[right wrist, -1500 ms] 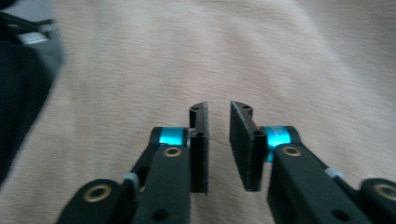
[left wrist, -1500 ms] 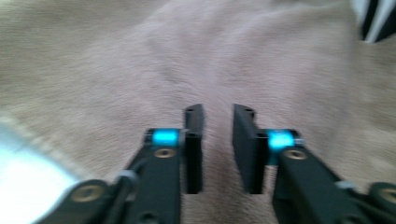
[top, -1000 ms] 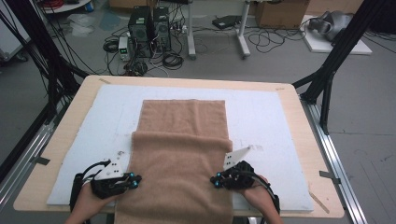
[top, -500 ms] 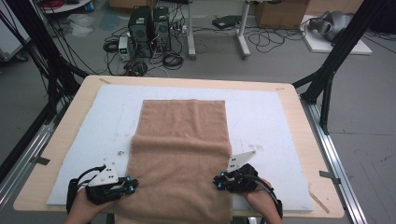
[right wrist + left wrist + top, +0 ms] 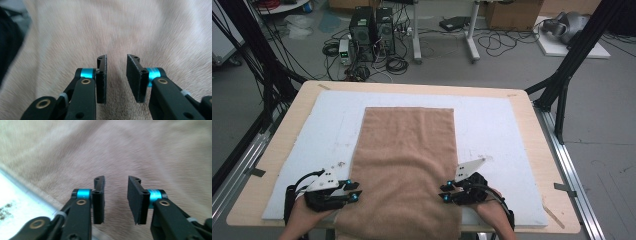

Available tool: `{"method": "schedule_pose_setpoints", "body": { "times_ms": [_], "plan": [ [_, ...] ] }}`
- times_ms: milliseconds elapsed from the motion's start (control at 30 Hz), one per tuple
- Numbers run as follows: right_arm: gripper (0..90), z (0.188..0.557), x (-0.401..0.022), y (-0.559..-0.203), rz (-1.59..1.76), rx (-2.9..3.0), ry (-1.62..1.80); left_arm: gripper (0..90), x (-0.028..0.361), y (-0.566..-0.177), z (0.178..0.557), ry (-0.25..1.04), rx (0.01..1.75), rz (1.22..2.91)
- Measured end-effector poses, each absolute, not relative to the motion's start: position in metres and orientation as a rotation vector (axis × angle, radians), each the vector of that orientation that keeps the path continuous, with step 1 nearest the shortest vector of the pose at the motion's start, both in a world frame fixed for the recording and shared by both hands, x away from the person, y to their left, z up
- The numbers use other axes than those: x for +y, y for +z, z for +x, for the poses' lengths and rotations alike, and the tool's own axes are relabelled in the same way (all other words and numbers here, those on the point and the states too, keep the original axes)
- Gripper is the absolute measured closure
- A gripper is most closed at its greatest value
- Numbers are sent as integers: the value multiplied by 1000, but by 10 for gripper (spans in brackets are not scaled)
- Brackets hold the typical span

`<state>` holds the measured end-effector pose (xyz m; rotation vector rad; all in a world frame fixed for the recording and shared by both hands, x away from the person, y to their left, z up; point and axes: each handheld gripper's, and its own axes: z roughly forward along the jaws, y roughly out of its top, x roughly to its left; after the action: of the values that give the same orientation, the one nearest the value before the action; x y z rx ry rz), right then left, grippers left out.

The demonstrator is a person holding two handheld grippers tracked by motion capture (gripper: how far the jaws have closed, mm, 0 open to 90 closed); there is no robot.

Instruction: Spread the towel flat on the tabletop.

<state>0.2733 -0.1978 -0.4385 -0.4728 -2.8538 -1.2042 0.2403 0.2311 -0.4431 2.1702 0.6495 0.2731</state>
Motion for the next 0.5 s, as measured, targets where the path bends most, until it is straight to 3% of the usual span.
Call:
{"method": "schedule_pose_setpoints", "body": {
  "times_ms": [100, 167, 400, 500],
  "plan": [
    [828, 272, -203, -443, -482, -2839, -1220, 853, 237, -448, 239, 266, 648, 2160],
    [861, 272, -209, -443, -477, -2819, -1212, 885, 240, -447, 234, 286, 636, 2162],
    [888, 271, -216, -440, -456, -2821, -1165, 897, 250, -445, 230, 294, 649, 2166],
    [808, 270, -221, -436, -502, -2810, -1199, 881, 254, -443, 232, 295, 665, 2135]
  ]
}}
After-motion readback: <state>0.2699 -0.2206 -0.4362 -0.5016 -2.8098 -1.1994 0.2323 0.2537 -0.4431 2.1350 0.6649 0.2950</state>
